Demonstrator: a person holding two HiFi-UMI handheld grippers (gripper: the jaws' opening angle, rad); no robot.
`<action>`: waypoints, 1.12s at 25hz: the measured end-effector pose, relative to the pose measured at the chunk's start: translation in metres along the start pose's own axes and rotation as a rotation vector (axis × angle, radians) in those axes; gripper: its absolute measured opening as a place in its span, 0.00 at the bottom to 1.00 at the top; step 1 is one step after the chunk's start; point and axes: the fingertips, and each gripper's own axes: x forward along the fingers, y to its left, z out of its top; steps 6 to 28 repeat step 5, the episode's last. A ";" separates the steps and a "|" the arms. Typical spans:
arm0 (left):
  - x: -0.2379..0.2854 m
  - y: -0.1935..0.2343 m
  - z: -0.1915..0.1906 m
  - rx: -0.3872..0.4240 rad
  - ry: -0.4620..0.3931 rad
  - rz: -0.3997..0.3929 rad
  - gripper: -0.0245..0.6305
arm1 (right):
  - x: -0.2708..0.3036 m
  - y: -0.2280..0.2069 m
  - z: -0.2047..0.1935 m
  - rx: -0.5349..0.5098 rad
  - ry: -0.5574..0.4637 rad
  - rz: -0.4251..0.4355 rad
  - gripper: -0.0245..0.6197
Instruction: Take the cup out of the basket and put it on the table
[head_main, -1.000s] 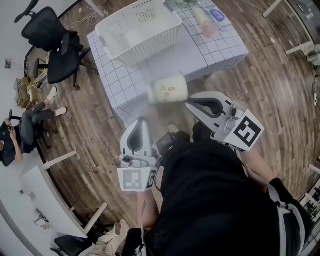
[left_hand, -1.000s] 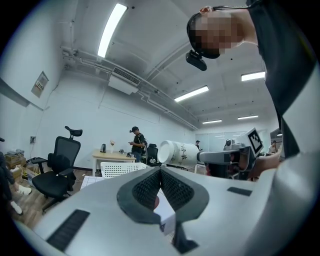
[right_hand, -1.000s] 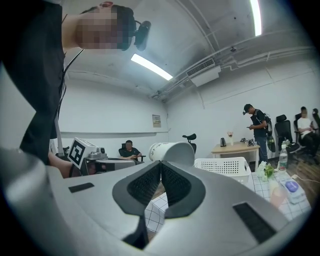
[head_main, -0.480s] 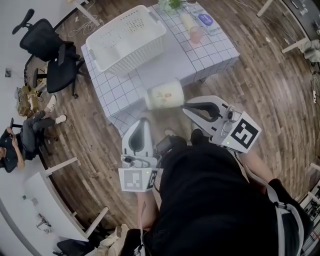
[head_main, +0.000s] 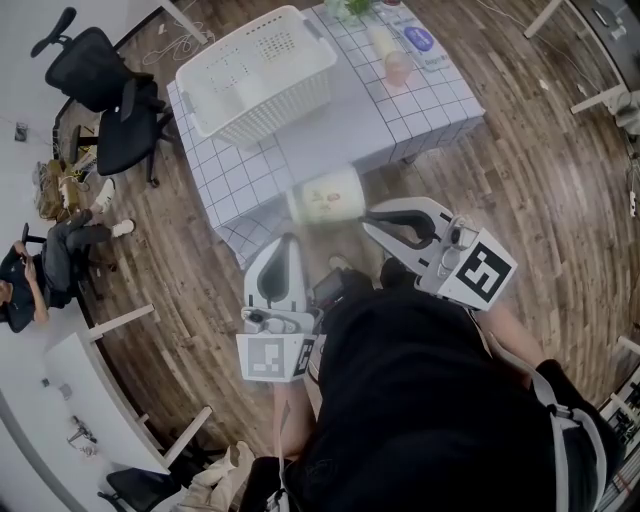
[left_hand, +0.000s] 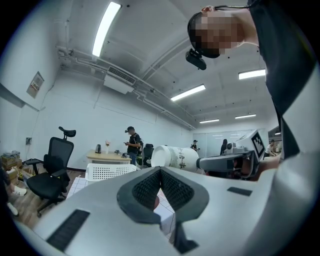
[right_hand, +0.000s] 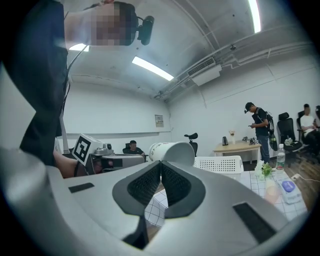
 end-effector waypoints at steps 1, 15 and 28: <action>0.000 0.000 0.000 0.000 0.001 0.000 0.05 | 0.000 0.001 0.000 0.000 0.001 0.000 0.08; 0.001 0.001 0.000 0.004 0.001 -0.004 0.05 | 0.001 0.002 0.000 0.004 0.005 -0.001 0.08; 0.001 0.001 0.000 0.004 0.001 -0.004 0.05 | 0.001 0.002 0.000 0.004 0.005 -0.001 0.08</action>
